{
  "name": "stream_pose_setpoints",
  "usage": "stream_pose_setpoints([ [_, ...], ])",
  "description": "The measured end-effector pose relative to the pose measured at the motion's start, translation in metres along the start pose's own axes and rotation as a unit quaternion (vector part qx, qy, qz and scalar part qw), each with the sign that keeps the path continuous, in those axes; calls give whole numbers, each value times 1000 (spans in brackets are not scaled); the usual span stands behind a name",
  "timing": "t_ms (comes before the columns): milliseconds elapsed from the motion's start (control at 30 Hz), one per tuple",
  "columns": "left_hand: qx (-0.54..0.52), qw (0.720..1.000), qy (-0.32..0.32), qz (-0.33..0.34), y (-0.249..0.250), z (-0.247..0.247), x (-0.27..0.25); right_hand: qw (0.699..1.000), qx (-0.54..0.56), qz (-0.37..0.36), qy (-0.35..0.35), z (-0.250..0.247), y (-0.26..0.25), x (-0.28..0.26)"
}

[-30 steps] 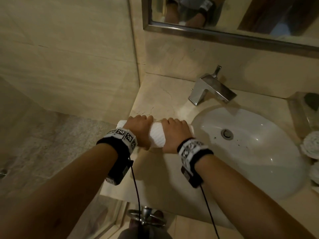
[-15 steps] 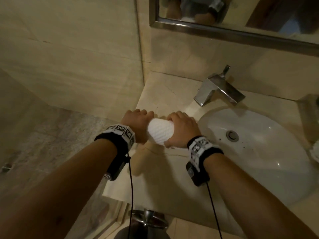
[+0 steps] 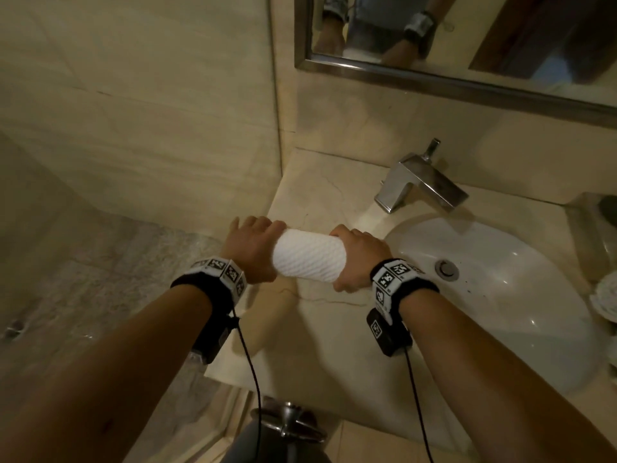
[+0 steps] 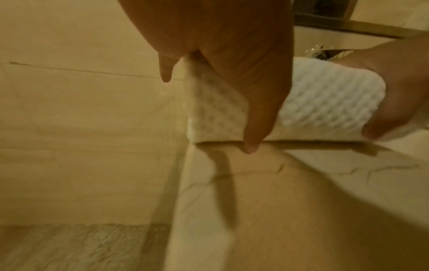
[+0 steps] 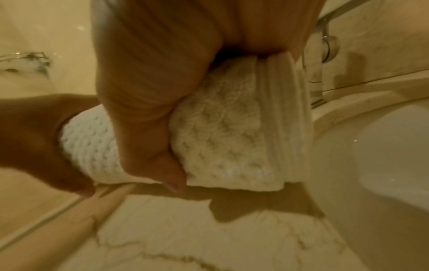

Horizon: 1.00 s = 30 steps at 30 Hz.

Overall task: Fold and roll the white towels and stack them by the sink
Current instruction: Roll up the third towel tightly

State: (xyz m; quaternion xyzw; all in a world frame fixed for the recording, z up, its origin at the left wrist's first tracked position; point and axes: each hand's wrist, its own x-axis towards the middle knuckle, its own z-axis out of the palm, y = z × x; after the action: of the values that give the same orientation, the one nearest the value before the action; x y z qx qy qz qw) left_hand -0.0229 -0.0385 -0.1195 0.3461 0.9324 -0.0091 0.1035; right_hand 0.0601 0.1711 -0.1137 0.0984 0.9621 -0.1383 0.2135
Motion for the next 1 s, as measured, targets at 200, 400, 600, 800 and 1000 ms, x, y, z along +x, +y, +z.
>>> stream_pose_setpoints([
  [200, -89, 996, -27, 1, -16, -6, 10, 997, 57, 22, -47, -14, 5, 16],
  [400, -106, 978, -169, -58, -18, -29, 51, 991, 98, 81, -37, -22, 8, 30],
  [600, -143, 963, -197, -115, -16, -24, 55, 972, 186, 130, -59, -22, 10, 28],
  [800, -535, 793, -145, -253, -16, -32, 48, 936, 302, 179, -28, -19, 22, 8],
  [1000, -577, 752, -141, -285, -15, -38, 45, 914, 347, 205, -50, -28, 21, 0],
])
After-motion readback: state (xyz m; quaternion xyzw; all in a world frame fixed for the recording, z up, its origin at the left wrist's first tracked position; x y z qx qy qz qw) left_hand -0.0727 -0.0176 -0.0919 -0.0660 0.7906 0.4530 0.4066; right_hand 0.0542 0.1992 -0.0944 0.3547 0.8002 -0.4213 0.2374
